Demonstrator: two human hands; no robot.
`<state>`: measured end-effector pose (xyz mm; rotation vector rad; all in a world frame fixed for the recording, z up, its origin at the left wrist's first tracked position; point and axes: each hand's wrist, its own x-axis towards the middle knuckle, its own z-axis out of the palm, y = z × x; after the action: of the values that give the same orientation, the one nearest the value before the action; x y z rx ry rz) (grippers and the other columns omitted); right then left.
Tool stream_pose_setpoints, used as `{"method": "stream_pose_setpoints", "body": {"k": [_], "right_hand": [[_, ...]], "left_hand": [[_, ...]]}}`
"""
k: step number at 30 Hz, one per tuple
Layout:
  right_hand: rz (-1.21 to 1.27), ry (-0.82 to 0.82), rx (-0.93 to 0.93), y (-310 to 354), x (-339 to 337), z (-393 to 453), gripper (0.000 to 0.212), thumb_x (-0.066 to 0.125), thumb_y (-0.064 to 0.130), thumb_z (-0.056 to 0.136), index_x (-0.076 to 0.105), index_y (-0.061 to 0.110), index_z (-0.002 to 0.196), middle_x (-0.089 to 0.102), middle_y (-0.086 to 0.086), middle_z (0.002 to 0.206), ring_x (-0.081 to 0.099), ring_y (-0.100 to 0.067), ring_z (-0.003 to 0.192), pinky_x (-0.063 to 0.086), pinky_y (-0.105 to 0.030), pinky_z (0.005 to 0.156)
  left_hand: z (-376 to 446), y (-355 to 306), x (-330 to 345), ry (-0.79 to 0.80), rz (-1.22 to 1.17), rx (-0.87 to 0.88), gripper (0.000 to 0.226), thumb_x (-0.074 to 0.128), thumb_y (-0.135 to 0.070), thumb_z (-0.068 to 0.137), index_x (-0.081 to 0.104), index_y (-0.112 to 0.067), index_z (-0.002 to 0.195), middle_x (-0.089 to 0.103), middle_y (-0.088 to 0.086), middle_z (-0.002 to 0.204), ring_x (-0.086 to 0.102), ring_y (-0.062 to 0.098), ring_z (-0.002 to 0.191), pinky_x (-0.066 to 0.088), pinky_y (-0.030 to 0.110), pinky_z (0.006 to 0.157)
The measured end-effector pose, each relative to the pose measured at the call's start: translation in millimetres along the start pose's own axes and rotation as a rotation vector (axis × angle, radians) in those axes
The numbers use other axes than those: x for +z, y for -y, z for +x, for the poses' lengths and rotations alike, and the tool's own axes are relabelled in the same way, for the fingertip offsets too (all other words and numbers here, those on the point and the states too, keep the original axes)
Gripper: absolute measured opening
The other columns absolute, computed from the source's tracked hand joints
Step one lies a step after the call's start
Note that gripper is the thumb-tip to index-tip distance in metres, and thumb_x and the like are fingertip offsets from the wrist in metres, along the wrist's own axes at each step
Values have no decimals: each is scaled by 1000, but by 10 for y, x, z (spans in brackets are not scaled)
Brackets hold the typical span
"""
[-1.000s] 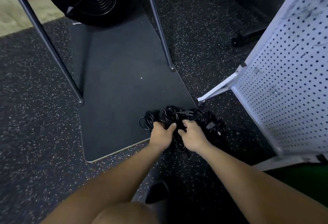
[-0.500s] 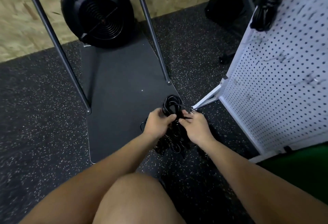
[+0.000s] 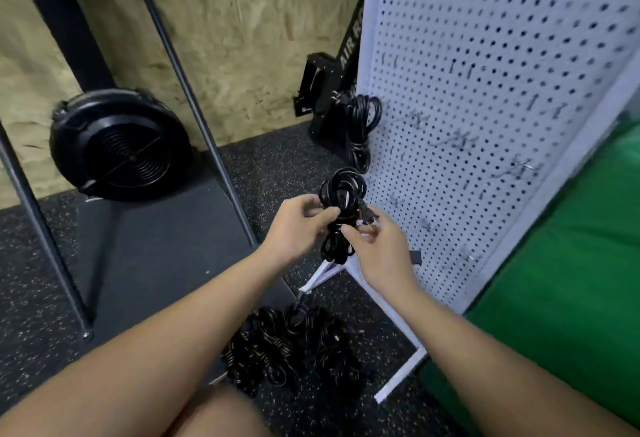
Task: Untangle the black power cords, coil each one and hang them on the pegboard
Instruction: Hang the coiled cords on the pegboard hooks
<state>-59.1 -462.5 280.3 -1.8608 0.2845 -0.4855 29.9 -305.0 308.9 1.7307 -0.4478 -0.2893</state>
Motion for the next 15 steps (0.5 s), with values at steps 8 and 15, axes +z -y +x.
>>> {"method": "stream_pose_setpoints", "body": {"k": [8,15], "right_hand": [[-265,-173,-158,262,-345,334,41,78,44,100,64,36,138,68,15,121,68,-4,98,62,-41,87],[-308,-283,-188,427,-401,623,50,75,35,104,57,33,150,57,17,125,62,-1,106,61,-38,93]], "left_hand": [[312,-453,319,19,-151,68,15,64,-14,110,78,-9,111,82,13,100,72,16,81,59,32,70],[667,-709,433,-23,-153,96,27,55,-18,114,75,-2,106,80,17,105,78,28,94,68,41,81]]}}
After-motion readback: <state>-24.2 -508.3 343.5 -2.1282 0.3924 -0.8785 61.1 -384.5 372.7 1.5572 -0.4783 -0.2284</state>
